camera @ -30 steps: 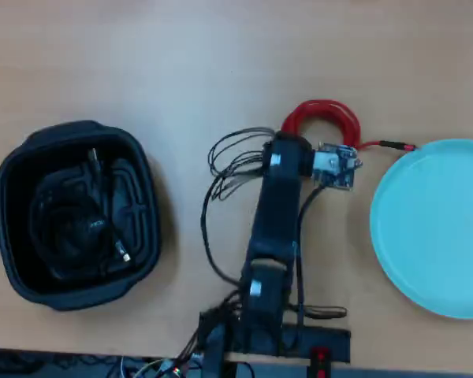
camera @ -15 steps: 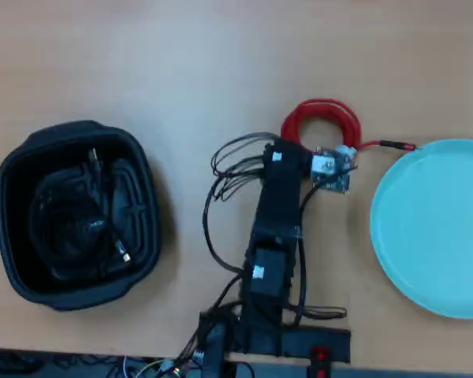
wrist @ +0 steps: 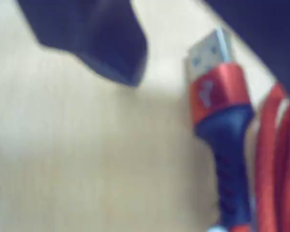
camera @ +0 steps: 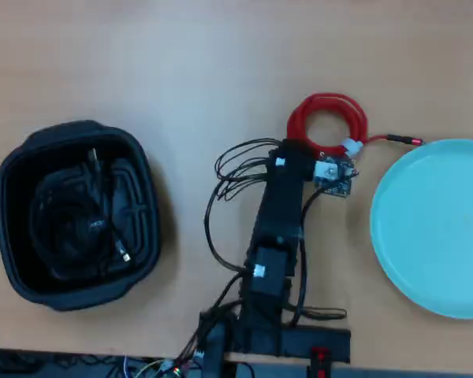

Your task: Put a black charging cable in a black bowl and put a red charging cable in a green bowl

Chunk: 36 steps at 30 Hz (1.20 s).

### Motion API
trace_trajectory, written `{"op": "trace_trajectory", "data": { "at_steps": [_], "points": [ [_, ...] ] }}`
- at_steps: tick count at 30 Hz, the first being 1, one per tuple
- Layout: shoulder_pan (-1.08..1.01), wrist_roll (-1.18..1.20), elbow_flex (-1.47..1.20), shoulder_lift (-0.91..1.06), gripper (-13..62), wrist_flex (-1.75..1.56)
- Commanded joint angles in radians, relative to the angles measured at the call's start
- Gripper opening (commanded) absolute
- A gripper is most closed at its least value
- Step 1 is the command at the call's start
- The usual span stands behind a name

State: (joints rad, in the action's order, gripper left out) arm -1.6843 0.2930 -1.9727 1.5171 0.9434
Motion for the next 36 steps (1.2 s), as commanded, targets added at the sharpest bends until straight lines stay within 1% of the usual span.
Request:
{"op": "trace_trajectory", "data": {
  "at_steps": [1,5,8,12,15,18,23,29,36],
  "points": [
    [0.04,0.008,0.037,0.012,38.8,-0.014],
    [0.137,0.054,0.04,0.034,38.8,-0.006],
    [0.209,0.075,0.054,0.15,38.8,0.003],
    [0.218,0.075,0.11,0.302,38.8,0.097],
    [0.215,0.063,0.209,0.339,38.9,0.232],
    [0.192,0.029,0.276,0.334,38.8,0.299],
    [0.06,0.009,0.276,0.322,38.9,0.298],
    [-0.052,-0.028,0.282,0.16,39.2,0.29],
    [-0.064,-0.034,0.344,-0.029,39.2,0.252]
  ]
}}
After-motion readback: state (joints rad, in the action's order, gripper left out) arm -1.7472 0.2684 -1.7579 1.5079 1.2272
